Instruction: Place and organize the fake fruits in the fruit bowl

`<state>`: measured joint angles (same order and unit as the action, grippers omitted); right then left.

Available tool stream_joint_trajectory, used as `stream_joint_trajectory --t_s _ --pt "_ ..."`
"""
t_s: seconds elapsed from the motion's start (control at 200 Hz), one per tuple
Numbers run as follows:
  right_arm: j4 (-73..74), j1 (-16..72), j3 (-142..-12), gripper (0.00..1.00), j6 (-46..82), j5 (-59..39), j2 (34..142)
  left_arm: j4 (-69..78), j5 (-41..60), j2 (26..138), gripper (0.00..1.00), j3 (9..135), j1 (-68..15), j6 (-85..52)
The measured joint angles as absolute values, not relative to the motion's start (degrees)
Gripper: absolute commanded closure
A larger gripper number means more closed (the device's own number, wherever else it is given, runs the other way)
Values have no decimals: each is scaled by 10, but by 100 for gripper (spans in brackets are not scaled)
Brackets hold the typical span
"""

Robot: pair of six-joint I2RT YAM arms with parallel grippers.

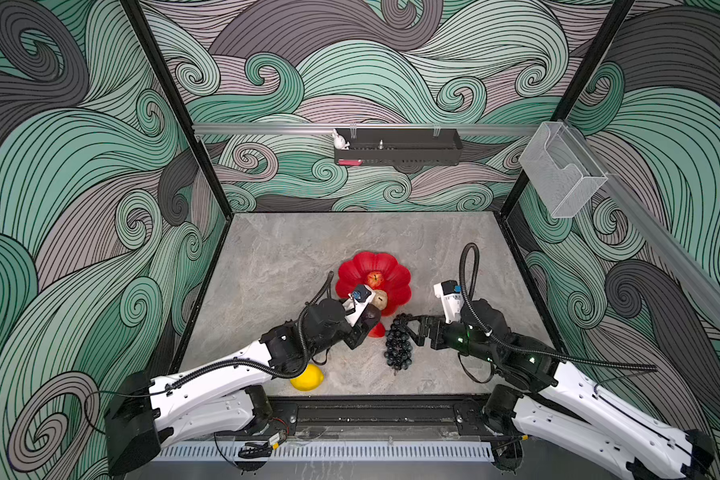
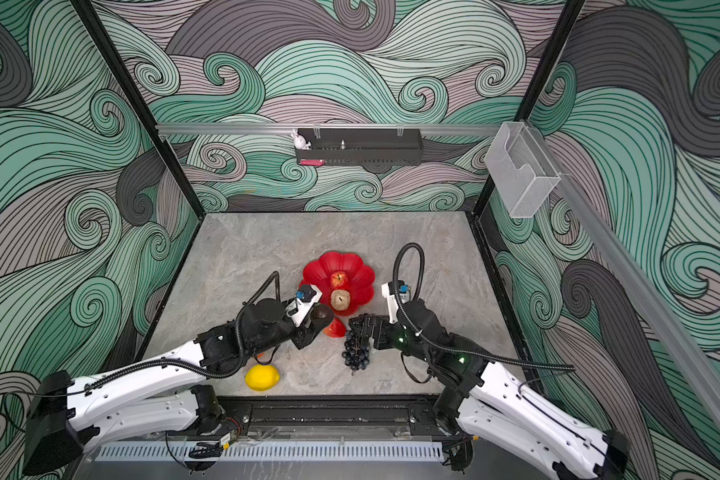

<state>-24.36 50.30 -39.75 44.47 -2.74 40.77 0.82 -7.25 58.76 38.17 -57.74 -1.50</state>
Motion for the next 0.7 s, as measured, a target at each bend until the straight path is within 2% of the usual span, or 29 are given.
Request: stream_joint_trajectory --t_s 0.4,0.701 --pt "-223 512 -413 9 470 -59 434 135 -20 644 49 382 -607 104" --pt "-218 515 -413 18 484 -67 452 166 -6 662 49 385 -631 131"
